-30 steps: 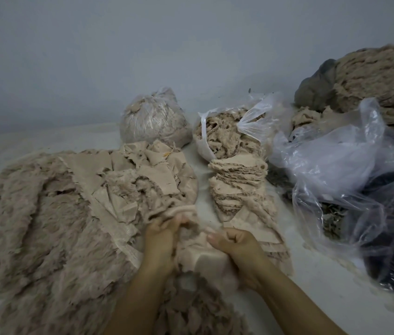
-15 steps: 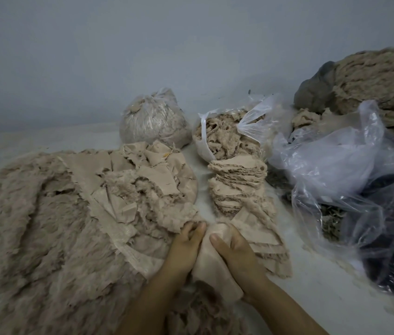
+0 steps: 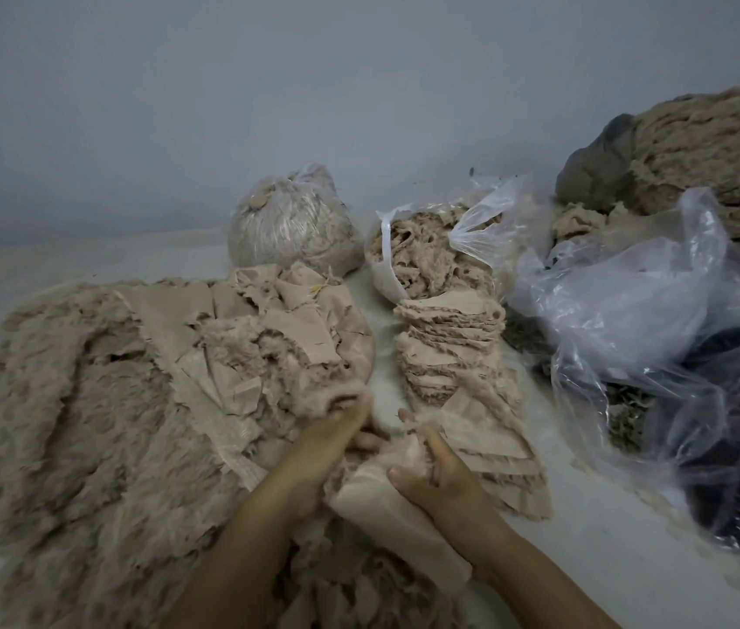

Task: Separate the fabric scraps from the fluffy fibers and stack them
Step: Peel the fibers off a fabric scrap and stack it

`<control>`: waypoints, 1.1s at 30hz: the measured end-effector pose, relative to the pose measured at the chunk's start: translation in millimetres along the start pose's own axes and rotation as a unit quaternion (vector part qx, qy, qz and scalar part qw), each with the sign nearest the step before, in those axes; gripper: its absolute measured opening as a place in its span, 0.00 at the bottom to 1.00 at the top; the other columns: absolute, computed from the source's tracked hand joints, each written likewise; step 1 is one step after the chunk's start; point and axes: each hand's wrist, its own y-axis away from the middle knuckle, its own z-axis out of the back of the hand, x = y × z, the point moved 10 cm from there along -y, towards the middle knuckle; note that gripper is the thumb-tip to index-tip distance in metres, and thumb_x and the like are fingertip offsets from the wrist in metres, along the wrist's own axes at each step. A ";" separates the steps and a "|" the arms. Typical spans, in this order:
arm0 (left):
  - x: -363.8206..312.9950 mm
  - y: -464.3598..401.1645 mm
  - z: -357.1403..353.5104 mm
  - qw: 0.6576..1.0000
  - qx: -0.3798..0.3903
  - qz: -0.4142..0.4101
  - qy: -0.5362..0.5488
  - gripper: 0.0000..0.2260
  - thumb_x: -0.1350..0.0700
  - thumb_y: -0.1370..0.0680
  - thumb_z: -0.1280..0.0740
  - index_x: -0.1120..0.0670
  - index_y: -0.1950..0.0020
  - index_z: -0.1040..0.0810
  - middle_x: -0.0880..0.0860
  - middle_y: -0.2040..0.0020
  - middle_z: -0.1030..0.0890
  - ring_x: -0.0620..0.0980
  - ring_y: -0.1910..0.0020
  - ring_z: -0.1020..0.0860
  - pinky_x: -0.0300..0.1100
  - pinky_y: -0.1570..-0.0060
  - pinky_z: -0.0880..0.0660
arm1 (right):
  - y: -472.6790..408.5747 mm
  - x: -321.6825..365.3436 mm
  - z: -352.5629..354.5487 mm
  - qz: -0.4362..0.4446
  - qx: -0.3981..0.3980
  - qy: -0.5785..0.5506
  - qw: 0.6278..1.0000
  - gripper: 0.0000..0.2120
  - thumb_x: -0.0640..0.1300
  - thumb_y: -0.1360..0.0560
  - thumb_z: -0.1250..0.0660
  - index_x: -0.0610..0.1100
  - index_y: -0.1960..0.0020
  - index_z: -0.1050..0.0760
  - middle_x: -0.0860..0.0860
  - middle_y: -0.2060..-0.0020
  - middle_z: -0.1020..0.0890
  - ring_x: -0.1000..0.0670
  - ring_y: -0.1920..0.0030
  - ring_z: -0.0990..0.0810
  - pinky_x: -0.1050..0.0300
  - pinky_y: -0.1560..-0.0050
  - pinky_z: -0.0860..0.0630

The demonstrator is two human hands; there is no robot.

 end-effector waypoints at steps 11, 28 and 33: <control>10.3 -3.0 29.3 0.972 -0.155 0.010 0.174 0.12 0.64 0.22 0.36 0.61 0.65 0.28 0.52 0.80 0.27 0.43 0.86 0.32 0.30 0.84 0.35 | 2.0 -8.1 3.0 -0.022 0.029 0.096 0.995 0.35 0.45 0.23 0.33 0.57 0.25 0.50 0.60 0.34 0.35 0.81 0.49 0.35 0.81 0.56 0.34; 17.4 -5.4 21.1 0.993 -0.108 0.030 0.023 0.16 0.64 0.19 0.43 0.58 0.68 0.33 0.49 0.81 0.33 0.44 0.83 0.36 0.32 0.80 0.39 | 2.1 0.8 47.5 0.008 -0.141 -0.019 0.990 0.22 0.37 0.26 0.31 0.55 0.37 0.27 0.48 0.65 0.20 0.42 0.66 0.24 0.62 0.64 0.28; 11.5 -3.9 1.4 0.998 -0.060 -0.003 0.036 0.11 0.58 0.18 0.42 0.60 0.52 0.22 0.51 0.66 0.17 0.46 0.69 0.20 0.38 0.69 0.24 | -1.4 -3.2 50.4 -0.017 -0.170 -0.124 0.977 0.19 0.39 0.28 0.28 0.52 0.39 0.25 0.47 0.50 0.15 0.46 0.52 0.16 0.55 0.54 0.19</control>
